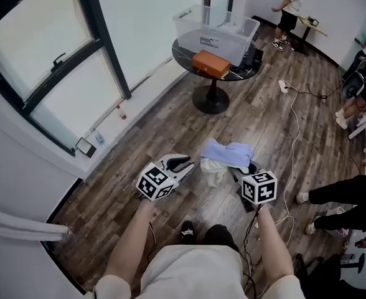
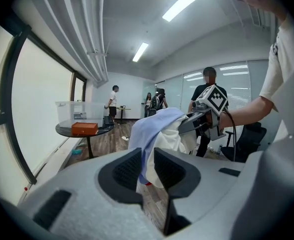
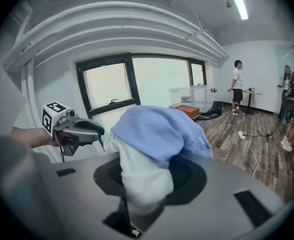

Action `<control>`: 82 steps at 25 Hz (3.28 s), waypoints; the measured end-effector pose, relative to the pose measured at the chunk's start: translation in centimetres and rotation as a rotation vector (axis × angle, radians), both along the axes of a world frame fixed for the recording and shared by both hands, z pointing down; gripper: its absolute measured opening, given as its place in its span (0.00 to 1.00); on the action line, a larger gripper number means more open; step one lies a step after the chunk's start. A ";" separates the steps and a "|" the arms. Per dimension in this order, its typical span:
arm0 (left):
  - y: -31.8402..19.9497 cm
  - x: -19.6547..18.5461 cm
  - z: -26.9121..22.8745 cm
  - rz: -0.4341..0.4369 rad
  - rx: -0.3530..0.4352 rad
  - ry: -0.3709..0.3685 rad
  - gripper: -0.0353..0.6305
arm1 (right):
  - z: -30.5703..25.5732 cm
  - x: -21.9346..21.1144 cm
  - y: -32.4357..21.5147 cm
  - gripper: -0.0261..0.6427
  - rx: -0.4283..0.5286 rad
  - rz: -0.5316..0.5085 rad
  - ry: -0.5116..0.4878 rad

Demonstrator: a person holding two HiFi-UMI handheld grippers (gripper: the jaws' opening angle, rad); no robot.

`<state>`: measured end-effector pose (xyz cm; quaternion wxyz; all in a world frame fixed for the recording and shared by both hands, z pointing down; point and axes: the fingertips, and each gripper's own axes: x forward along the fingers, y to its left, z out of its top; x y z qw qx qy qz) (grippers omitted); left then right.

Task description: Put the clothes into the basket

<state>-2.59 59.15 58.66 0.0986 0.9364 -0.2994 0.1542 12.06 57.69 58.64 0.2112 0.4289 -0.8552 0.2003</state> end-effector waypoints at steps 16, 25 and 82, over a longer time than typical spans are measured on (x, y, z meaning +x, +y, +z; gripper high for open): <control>-13.8 -3.5 0.7 -0.014 -0.043 -0.014 0.07 | -0.4 -3.5 -15.1 0.26 0.009 -0.011 -0.007; -26.5 -2.4 -0.9 -0.015 -0.037 -0.050 0.07 | -2.3 -2.2 -26.9 0.26 0.037 -0.035 -0.013; -75.5 -4.0 -8.4 0.121 0.101 0.017 0.23 | -9.1 -10.2 -73.7 0.26 0.077 0.009 -0.159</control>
